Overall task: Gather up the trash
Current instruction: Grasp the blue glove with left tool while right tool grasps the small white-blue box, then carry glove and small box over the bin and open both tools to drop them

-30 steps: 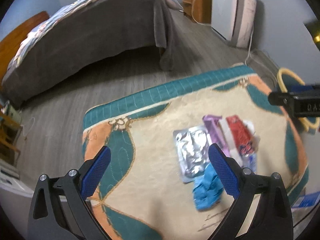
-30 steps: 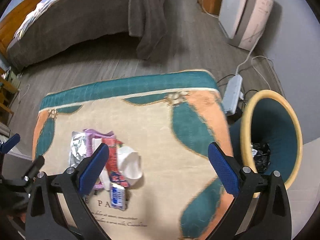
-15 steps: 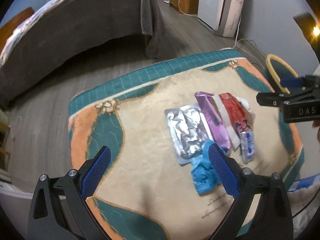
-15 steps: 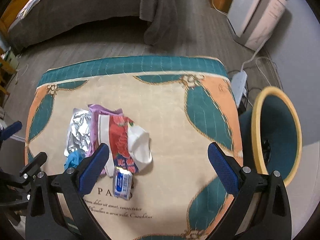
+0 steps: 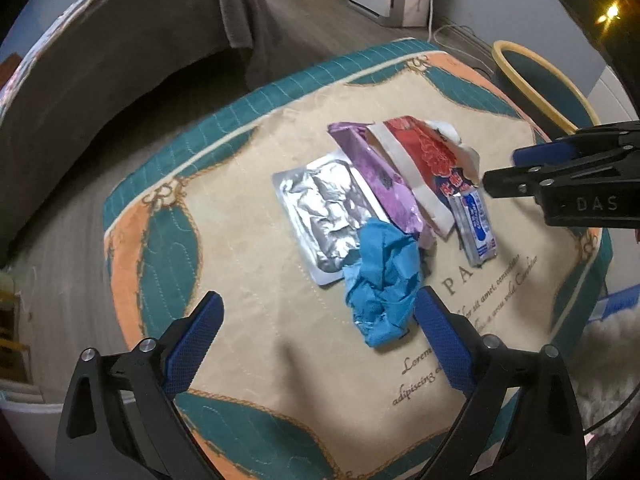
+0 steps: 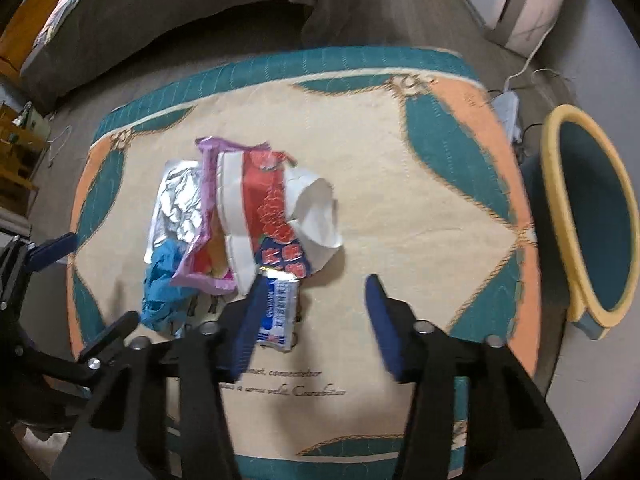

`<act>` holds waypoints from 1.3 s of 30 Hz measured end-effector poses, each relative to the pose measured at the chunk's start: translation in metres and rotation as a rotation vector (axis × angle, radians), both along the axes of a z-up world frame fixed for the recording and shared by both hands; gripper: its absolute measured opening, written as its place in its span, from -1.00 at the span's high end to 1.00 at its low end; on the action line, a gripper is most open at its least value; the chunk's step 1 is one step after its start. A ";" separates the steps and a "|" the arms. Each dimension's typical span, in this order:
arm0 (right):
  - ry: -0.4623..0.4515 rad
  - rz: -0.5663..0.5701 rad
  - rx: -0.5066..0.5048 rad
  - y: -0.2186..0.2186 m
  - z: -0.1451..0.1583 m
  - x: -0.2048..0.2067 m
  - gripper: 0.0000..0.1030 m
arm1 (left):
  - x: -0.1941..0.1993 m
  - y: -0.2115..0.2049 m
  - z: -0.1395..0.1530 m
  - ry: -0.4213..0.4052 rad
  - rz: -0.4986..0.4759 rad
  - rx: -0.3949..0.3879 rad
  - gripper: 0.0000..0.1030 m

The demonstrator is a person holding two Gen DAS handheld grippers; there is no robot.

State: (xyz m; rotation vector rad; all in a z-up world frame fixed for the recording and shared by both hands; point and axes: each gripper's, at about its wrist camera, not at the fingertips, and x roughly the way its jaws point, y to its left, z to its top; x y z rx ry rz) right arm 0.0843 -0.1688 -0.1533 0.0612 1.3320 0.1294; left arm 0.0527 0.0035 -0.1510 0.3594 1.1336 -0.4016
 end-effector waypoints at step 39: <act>-0.239 0.067 0.063 -0.029 0.102 0.001 0.65 | 0.019 -0.031 0.080 -0.155 -0.019 -0.200 0.28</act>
